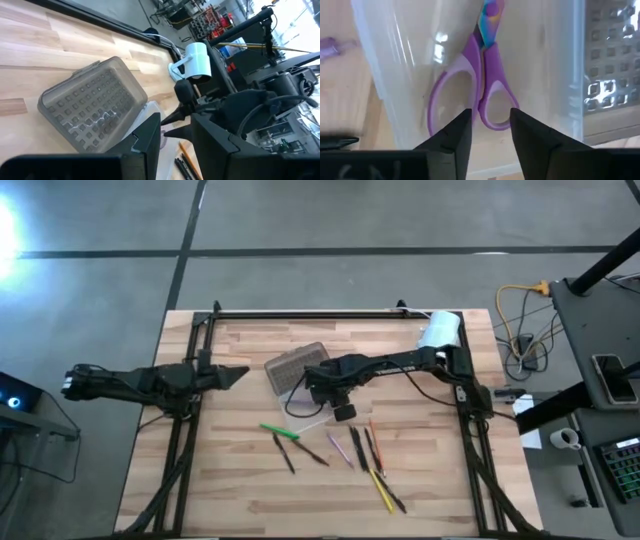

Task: Pick & place school supplies into a supply box
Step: Put the orange pencil into the black supply box

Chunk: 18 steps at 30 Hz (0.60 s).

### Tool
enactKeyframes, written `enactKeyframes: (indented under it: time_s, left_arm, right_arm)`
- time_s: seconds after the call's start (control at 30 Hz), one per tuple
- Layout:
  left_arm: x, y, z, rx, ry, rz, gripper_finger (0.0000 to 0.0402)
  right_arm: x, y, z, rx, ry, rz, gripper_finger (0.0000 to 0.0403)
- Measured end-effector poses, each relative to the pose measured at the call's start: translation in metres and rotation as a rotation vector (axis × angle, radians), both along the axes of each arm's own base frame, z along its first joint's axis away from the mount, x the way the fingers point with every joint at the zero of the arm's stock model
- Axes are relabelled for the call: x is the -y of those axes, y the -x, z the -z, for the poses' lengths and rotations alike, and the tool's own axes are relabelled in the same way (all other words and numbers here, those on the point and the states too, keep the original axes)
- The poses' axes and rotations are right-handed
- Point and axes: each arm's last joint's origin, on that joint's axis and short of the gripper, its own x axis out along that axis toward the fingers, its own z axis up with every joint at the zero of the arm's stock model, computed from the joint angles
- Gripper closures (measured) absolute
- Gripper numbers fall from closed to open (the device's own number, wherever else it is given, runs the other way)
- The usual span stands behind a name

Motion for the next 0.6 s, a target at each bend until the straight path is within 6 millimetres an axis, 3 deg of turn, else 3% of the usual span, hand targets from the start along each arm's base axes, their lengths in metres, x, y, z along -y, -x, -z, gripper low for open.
enactKeyframes:
  time_s: [0.23, 0.43, 0.6]
  left_arm:
    - [0.002, 0.002, 0.007, -0.071, 0.026, 0.066, 0.0309]
    - [0.002, 0.002, 0.012, -0.090, 0.041, 0.065, 0.0309]
    - [0.002, 0.003, 0.015, -0.114, 0.040, 0.065, 0.0309]
  right_arm:
    - [-0.001, 0.014, -0.032, 0.005, -0.025, 0.112, 0.0239]
    - [-0.005, 0.052, -0.056, -0.064, -0.136, 0.536, 0.0222]
    - [-0.022, 0.090, -0.050, -0.127, -0.243, 0.884, 0.0224]
